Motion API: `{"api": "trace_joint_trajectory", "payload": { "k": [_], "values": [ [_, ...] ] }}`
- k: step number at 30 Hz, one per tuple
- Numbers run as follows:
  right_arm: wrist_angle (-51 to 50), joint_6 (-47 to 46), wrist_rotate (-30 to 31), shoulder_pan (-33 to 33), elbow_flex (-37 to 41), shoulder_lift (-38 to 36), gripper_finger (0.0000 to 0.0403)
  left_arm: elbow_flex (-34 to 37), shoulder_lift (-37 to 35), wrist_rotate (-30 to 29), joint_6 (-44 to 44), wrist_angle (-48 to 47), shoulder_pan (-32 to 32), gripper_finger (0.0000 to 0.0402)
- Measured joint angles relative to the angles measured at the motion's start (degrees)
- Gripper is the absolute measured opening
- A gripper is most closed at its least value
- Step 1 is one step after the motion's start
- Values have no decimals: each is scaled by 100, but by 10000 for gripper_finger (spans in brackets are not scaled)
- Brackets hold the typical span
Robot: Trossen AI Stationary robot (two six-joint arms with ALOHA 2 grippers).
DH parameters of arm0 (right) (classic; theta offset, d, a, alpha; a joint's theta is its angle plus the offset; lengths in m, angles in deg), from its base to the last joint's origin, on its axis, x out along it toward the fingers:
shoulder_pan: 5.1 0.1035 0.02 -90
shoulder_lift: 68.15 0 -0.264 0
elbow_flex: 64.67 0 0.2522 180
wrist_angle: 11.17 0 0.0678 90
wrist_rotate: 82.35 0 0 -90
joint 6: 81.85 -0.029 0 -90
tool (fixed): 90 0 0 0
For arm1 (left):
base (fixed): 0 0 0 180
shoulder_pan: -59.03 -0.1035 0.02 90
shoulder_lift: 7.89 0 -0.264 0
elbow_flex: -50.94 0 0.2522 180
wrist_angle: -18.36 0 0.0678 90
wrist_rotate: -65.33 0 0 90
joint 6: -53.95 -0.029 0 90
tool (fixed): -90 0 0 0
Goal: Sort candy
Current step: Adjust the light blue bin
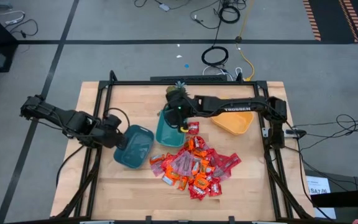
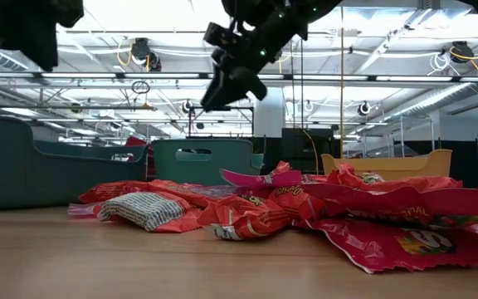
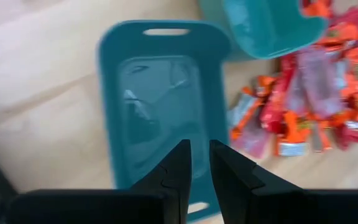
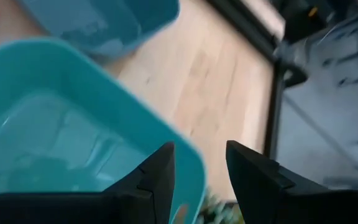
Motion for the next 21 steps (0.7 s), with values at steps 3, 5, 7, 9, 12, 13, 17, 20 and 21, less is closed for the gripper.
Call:
{"api": "trace_joint_trajectory", "payload": {
  "k": [3, 5, 7, 9, 12, 13, 17, 20, 21],
  "values": [
    [302, 279, 7, 82, 0, 35, 135, 2, 4, 8, -162, 285, 86, 68],
    [434, 467, 7, 123, 0, 122, 135, 2, 4, 6, -168, 418, 170, 68],
    [453, 732, 12, 169, 0, 284, 135, 2, 4, -7, -167, 461, 262, 68],
    [443, 992, 14, 208, 9, 425, 135, 2, 5, -31, -144, 499, 347, 68],
    [445, 1306, 4, 226, -58, 505, 135, 2, 36, -72, -117, 502, 432, 68],
    [443, 1339, -19, 223, -130, 505, 135, 2, 54, -79, -111, 502, 451, 68],
    [-173, 1542, -167, 135, -763, 501, 135, 2, 110, -158, -108, 570, 522, 68],
    [-930, 1441, -168, 49, -1654, 693, 133, 2, 145, -188, -112, 681, 562, 68],
    [-1348, 1398, -176, 16, -2041, 834, 131, 2, 160, -190, -112, 687, 568, 68]
  ]
}}
